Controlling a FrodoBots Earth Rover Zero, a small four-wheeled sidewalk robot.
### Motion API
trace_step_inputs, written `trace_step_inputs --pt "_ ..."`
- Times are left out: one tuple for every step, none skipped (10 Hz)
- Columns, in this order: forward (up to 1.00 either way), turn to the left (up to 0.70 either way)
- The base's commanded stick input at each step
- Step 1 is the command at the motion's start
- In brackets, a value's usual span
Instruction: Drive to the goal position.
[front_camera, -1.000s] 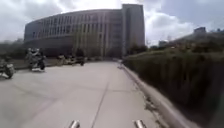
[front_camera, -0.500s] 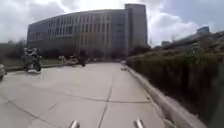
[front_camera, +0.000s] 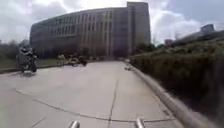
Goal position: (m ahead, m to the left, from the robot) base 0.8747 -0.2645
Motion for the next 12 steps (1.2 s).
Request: trace_step_inputs --pt "1.00 -0.27" --pt "1.00 -0.16" --pt "1.00 0.00" --pt "1.00 0.00" --pt "1.00 0.00" --pt "1.00 0.00" --pt "1.00 0.00" --pt "1.00 -0.07" --pt "1.00 -0.26" --pt "1.00 -0.27" --pt "1.00 -0.27" --pt "1.00 0.00"
